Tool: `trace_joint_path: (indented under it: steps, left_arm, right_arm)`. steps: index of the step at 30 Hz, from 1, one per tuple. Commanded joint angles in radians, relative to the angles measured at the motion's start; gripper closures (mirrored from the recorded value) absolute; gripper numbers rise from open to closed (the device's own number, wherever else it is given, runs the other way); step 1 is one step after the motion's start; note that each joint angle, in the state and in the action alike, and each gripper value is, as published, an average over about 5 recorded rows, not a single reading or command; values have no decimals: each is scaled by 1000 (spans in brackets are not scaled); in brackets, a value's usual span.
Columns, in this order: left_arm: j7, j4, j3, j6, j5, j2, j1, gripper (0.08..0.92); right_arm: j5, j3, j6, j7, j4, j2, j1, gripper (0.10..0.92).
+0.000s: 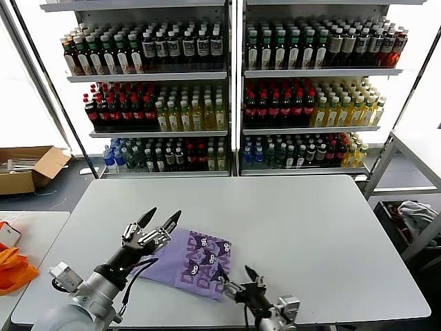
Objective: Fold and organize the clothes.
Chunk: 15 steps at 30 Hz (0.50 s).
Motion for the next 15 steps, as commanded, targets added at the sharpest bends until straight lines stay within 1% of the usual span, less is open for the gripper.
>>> trace_joint_path:
  steps: [1, 3, 8, 12, 15]
  left_arm:
    - [5, -29, -32, -11, 72, -24, 40, 177]
    - [4, -34, -30, -9, 70, -24, 39, 177]
    - [5, -31, -22, -6, 71, -22, 30, 177]
    - [4, -23, -15, -5, 71, -20, 19, 177]
    - [4, -16, -15, -4, 70, -18, 14, 177]
  right_arm:
    - [103, -152, -145, 93, -114, 34, 148, 208]
    - [107, -143, -140, 93, -102, 32, 142, 229]
    - [85, -111, -128, 68, -55, 10, 110, 362]
    - [-6, -80, -120, 25, -24, -10, 89, 474]
    - [-78, -47, -161, -6, 8, -31, 87, 561]
